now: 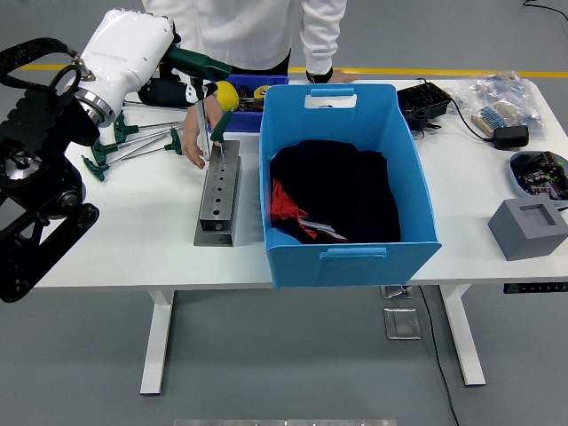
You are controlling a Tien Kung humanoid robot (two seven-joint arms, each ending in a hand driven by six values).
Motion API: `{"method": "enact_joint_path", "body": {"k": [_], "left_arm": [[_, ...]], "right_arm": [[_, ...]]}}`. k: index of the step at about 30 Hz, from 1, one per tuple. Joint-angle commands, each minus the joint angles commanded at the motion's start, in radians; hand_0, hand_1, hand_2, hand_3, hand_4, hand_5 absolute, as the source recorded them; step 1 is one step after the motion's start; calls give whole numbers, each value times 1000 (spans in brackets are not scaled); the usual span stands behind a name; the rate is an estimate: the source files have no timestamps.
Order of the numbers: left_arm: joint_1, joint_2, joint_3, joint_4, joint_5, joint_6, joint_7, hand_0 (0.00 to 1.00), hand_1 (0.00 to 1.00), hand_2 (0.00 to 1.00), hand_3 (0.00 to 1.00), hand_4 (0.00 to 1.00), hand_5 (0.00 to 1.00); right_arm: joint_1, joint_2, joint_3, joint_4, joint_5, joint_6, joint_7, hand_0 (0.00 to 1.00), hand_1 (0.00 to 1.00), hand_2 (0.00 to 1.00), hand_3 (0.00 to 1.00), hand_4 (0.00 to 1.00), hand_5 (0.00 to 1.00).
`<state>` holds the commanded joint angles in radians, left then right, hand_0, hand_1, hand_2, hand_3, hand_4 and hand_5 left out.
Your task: Lift tool from toolbox,place it in box,lift tool from toolbox,place it in box
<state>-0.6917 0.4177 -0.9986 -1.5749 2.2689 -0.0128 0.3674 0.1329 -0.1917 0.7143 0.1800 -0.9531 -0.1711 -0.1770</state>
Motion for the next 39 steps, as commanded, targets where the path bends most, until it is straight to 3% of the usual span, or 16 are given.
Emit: {"method": "enact_joint_path", "body": {"k": [5, 12, 23, 31, 39], "left_arm": [[-35, -52, 11, -10, 0, 80, -15, 74, 2, 2, 50, 665, 330], [-75, -143, 141, 55, -10, 206, -51, 71, 2, 2, 50, 669, 331], [-144, -236, 335, 181, -123, 266, -84, 73, 2, 2, 53, 667, 313], [-230, -266, 495, 292, -267, 225, -125, 80, 2, 2, 54, 662, 299], [-294, -298, 572, 401, -369, 159, -182, 93, 5, 12, 62, 656, 288]], "right_arm": [[4, -2, -2, 0, -4, 2, 0, 621, 608, 685, 532, 781, 570], [11, -3, -9, 0, 1, 3, 0, 620, 608, 685, 532, 781, 570], [18, -9, -26, 0, 9, 6, 2, 621, 608, 685, 533, 782, 572], [25, -15, -33, 0, 8, 7, 3, 622, 609, 685, 533, 782, 572], [33, -21, -46, 0, 21, 5, 6, 624, 609, 685, 533, 784, 573]]}}
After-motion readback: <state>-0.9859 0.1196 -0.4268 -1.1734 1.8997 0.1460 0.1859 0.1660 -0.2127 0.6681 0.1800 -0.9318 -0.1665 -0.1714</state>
